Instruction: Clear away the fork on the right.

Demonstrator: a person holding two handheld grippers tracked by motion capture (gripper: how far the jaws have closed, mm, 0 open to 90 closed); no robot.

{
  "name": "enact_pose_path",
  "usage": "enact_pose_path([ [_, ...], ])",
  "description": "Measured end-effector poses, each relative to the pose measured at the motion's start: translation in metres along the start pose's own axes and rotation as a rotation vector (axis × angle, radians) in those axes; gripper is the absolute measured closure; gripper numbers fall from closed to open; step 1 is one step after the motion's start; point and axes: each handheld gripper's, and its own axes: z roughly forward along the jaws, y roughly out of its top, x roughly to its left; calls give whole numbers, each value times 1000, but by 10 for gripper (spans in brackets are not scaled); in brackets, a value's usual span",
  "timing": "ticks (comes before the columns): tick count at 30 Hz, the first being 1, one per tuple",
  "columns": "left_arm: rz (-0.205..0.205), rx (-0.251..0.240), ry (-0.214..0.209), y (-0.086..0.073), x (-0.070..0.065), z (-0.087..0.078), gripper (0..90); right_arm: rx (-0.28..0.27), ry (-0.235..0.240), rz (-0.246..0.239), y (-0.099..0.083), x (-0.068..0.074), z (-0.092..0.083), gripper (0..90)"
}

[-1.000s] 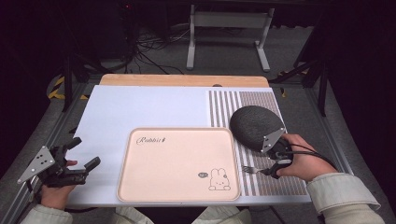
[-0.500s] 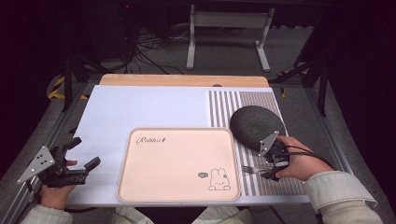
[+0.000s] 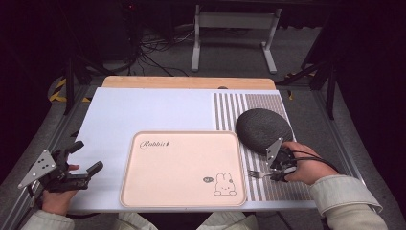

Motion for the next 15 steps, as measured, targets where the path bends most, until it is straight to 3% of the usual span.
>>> enact_pose_path([
  [3, -1, -1, 0, 0, 0, 0, 0, 18, 7, -18, 2, -1, 2, 665],
  [15, -5, -1, -6, 0, 0, 0, 0, 32, 17, -75, 3, -4, 4, 806],
])
